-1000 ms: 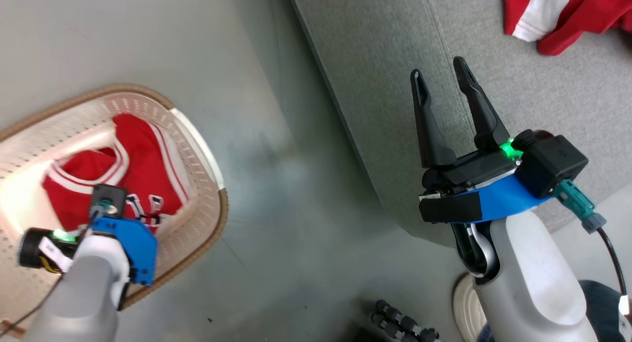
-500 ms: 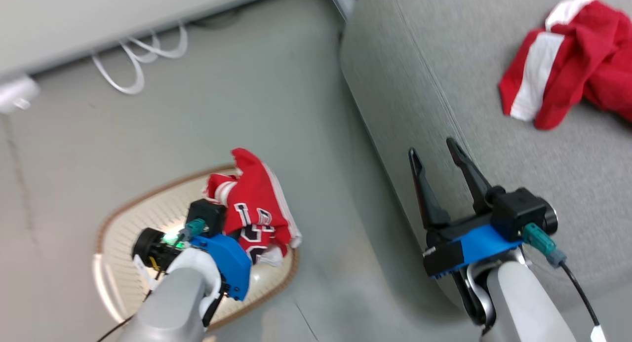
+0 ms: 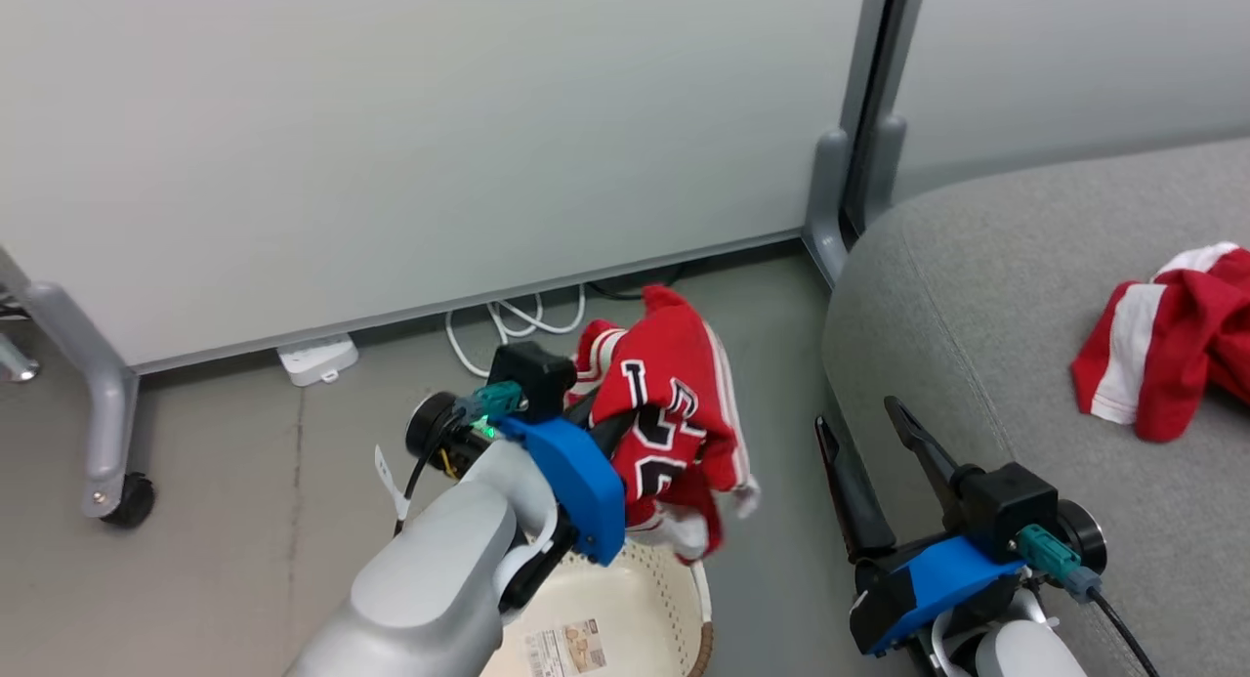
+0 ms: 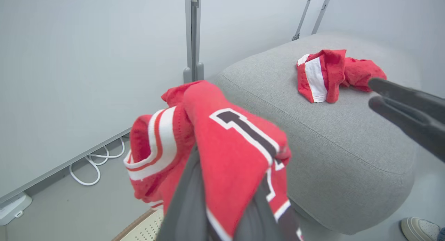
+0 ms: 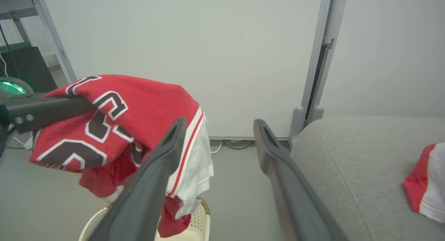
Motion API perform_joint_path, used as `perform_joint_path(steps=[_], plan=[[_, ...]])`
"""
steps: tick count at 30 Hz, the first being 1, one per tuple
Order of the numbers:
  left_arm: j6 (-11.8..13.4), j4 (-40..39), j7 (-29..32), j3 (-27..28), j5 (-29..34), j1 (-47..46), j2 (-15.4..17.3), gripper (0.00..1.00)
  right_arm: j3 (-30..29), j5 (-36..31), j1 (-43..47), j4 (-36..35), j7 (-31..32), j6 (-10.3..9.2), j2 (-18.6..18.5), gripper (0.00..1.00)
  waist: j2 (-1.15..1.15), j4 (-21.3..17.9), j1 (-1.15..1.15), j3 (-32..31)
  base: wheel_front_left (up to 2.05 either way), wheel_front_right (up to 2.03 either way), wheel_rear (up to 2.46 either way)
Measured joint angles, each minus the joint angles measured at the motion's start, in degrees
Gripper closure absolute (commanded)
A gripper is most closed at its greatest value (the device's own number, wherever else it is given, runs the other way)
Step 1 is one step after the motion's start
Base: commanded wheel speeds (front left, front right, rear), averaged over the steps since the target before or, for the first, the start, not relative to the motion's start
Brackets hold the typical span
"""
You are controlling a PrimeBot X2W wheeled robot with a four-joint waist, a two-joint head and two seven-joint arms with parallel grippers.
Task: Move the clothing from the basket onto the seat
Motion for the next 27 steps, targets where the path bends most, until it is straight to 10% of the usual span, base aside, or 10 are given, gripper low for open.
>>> perform_joint_path(steps=[27], plan=[[3.2,-5.8,2.0,-13.3,-11.6,-8.4,0.1,1.0,7.2,1.6,-1.8,3.7,4.4,0.0,-0.8,0.0,0.0,4.5,0.02,-5.9,0.0,0.0,0.0]])
